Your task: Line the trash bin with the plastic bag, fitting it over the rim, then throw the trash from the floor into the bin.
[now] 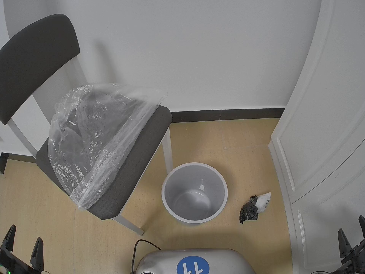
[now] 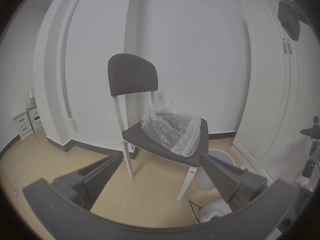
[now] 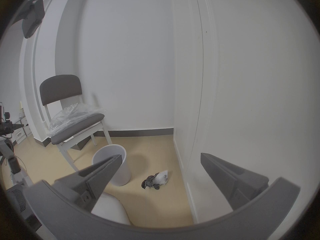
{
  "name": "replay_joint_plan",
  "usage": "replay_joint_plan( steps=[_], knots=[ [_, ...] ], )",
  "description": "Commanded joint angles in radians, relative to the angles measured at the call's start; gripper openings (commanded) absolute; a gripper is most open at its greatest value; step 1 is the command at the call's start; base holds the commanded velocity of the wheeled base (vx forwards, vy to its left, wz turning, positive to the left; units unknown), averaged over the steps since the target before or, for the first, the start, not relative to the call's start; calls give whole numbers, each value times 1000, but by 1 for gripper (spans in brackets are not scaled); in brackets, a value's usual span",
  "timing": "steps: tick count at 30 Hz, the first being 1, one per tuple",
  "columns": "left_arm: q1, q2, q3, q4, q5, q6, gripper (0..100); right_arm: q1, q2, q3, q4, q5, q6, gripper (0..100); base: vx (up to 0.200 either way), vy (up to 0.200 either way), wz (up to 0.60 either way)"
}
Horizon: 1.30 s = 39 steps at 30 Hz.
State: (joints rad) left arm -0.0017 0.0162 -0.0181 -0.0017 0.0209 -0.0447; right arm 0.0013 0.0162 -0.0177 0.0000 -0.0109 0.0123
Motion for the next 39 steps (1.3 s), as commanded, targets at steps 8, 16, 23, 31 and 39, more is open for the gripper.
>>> replay_joint_plan(
  steps=[8,16,23,31,39],
  knots=[
    [0,-16,18,0,1,3,100,-1,-16,16,2,5,-26,100,0,0,0],
    [2,-16,18,2,-15,55,100,-3,-16,16,2,5,-31,100,0,0,0],
    [2,-16,18,3,-29,54,100,-3,-16,16,2,0,-20,100,0,0,0],
    [2,-16,18,0,2,9,100,-1,-16,16,0,-1,6,100,0,0,0],
    [2,-16,18,-9,-27,77,100,-4,-16,16,-2,12,-49,100,0,0,0]
  ],
)
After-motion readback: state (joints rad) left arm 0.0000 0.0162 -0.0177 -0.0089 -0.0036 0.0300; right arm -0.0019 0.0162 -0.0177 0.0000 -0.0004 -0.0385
